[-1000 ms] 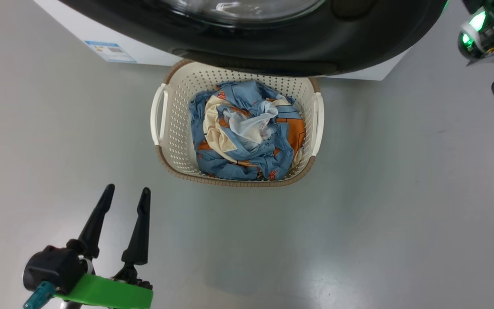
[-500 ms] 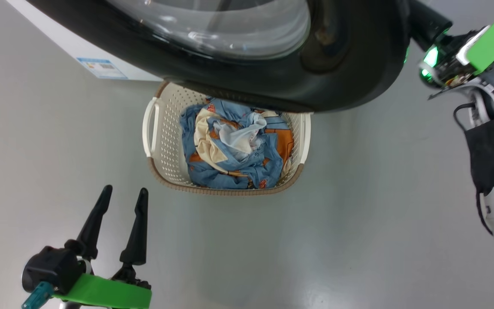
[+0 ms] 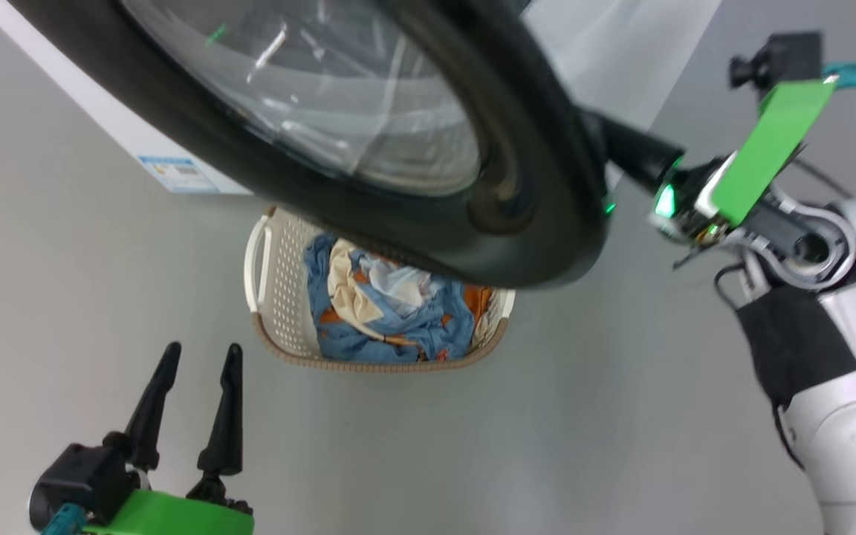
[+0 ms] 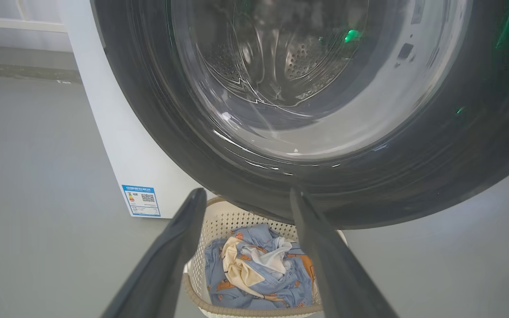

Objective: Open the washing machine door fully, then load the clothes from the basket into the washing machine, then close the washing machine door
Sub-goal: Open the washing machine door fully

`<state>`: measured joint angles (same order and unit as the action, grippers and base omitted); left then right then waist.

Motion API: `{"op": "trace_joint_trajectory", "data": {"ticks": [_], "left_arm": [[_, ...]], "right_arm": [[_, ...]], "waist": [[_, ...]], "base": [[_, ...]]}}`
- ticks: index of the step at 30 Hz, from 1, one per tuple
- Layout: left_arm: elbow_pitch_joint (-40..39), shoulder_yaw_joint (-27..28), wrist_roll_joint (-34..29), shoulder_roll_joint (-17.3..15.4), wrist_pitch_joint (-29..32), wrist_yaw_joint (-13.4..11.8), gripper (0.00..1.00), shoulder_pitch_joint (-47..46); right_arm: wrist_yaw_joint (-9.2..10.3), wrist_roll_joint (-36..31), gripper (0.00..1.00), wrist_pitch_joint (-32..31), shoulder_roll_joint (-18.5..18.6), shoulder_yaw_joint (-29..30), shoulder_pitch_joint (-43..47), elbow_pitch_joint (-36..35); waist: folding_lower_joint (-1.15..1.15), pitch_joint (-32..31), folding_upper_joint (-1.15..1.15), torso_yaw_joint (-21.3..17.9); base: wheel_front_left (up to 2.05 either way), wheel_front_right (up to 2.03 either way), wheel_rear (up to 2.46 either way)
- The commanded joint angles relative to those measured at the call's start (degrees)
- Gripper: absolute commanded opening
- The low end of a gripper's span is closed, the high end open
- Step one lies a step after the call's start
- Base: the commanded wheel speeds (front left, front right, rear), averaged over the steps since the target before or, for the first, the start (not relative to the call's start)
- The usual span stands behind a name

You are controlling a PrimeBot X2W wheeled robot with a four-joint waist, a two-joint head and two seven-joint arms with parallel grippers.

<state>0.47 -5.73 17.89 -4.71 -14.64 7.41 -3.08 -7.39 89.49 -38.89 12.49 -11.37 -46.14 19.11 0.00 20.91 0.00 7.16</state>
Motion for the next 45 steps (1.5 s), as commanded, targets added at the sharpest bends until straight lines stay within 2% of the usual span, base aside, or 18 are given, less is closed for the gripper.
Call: {"op": "trace_joint_trajectory", "data": {"ticks": [1, 16, 34, 45], "left_arm": [[-1.0, 2.2, 0.1, -1.1, -0.4, 0.1, 1.0, 0.6], [-0.2, 2.1, 0.4, -0.6, -0.4, 0.1, 1.0, 2.9], [0.1, 1.8, 0.6, 0.2, -0.4, 0.1, 1.0, 5.3], [0.2, 1.4, 0.9, 0.5, -0.4, 0.1, 1.0, 5.7]], "right_arm": [[-0.1, 0.3, 0.0, -0.9, -1.5, -1.6, 1.7, -2.3], [-0.1, 0.4, 0.0, -3.0, -4.1, -6.7, 10.1, -7.0], [-0.1, 1.0, 0.0, -3.1, -8.5, -13.8, 15.1, -7.8], [-0.1, 2.8, 0.0, -1.1, -9.5, -19.3, 16.8, -6.8]], "waist": [[0.0, -1.9, 0.0, -0.8], [0.0, -7.0, 0.0, -0.7], [0.0, -11.8, 0.0, 0.2], [0.0, -13.1, 0.0, 1.0]], "base": [[0.0, 0.0, 0.0], [0.0, 0.0, 0.0], [0.0, 0.0, 0.0], [0.0, 0.0, 0.0]]}}
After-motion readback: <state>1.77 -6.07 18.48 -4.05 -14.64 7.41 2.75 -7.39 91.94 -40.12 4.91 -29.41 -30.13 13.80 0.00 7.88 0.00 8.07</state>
